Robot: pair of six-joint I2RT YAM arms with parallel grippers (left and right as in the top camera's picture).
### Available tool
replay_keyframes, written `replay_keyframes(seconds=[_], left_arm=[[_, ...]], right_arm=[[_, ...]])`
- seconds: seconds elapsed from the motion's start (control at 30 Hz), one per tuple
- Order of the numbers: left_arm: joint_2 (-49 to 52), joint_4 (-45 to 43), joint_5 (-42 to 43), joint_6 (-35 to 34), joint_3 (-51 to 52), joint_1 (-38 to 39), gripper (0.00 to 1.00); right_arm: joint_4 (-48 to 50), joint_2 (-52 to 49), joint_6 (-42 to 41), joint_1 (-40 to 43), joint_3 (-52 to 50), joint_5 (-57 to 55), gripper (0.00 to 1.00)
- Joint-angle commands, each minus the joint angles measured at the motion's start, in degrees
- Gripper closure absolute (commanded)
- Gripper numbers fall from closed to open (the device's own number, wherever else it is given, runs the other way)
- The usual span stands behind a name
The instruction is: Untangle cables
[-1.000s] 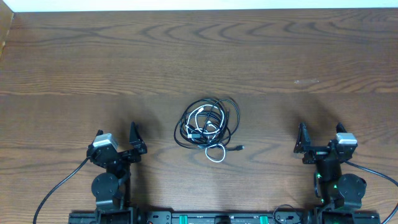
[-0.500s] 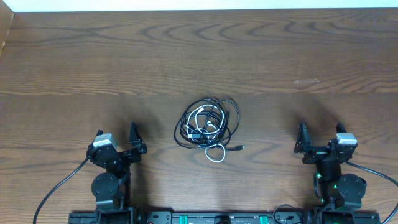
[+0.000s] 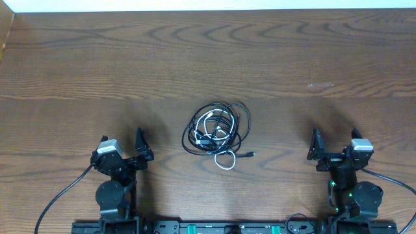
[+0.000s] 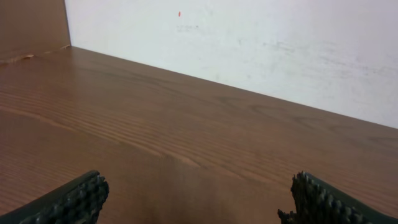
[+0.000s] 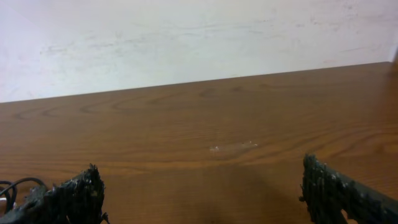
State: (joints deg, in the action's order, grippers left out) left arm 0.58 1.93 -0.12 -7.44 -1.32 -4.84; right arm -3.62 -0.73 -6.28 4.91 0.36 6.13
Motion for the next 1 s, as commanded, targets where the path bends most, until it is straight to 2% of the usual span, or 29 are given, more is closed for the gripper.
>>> replay_keyframes(seconds=[0.0, 0.97], left_arm=[[-0.3, 2.3, -0.7, 0.3, 1.1, -0.3, 0.05], [-0.3, 1.6, 1.2, 0.3, 1.0, -0.2, 0.05]], right_arm=[[-0.3, 0.3, 0.8, 0.3, 0.0, -0.4, 0.01], [-0.3, 0.3, 0.8, 0.3, 0.0, -0.4, 0.01]])
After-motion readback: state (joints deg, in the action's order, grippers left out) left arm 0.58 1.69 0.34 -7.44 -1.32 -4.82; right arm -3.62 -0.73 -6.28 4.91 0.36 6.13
